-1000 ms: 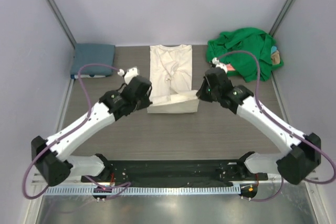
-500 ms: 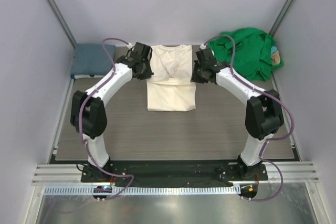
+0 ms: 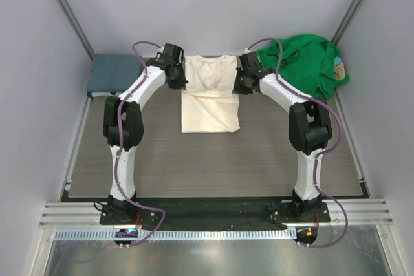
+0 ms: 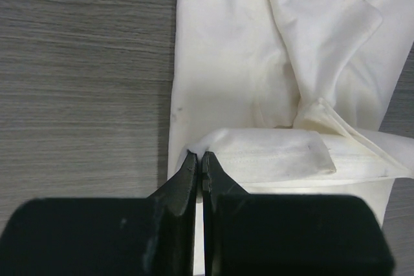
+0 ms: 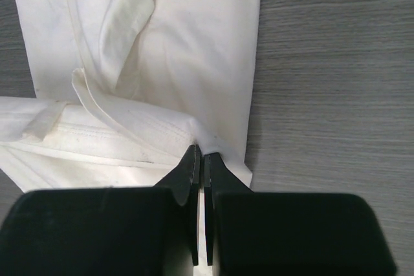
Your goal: Fold and stack the t-shirts
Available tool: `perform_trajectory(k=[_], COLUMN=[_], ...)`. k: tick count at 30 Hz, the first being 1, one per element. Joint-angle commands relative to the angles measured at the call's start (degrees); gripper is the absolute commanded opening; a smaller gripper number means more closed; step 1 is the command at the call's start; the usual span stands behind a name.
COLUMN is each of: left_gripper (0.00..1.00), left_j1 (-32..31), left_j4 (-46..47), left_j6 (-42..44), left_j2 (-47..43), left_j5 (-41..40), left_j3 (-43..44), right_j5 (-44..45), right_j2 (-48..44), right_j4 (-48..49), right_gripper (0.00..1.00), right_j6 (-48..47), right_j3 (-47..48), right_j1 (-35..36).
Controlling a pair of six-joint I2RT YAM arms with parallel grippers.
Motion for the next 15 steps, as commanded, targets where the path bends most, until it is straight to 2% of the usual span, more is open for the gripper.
perform_trajectory(k=[1,6,8,9,10,11,12,13,14,15], left_gripper=[0.0,0.04,0.1,0.14,0.25,0.33,0.43,0.57,0.62,0.71], left_j1=[1.0,1.6,2.4,2.8,3.5,4.0,4.9,5.4,5.8,6.3], left_j4=[-0.3,-3.0,-6.7,-8.0,-9.3,-11.8,-12.9,-13.7,-15.2,-15.4], left_j6=[1.9,1.5,1.1,0.7,0.4,-0.1,-0.9,-1.3,-1.7,-2.1], left_j2=[2.5,8.2,12.3,13.7,15.1,18.0,19.3,20.4,20.8,19.9], left_j5=[3.5,4.9,5.7,6.1,6.5,7.7,8.7,10.1,11.4,11.7], left_j3=[3.8,10.4,14.8,20.2,23.4,26.8,33.5,36.6,40.2,40.1], right_j5=[-0.1,-2.2,-3.1,-3.7,-4.0,-4.6,-5.7,-6.5,-7.3,-7.6], right_j2=[2.1,6.5,9.6,10.7,11.8,14.3,15.3,16.2,16.6,15.4], right_j4=[1.1,0.9,0.9,0.2,-1.2,-2.2,-3.3,-5.7,-6.4,-7.0], right_gripper=[0.01,0.01,0.22,0.36,0.59,0.65,0.68,0.71,0.72,0.72], right_j6=[-0.9,-0.9,-1.1,-1.0,-0.9,-0.9,-0.9,-1.1,-1.4,-2.0], right_j3=[4.2,9.2,13.3,15.4,17.9,23.6,26.8,30.0,34.1,34.7], right_j1=[-1.0,-1.9,-2.8,-3.3,-3.8,-4.9,-5.4,-6.0,-6.4,-6.8])
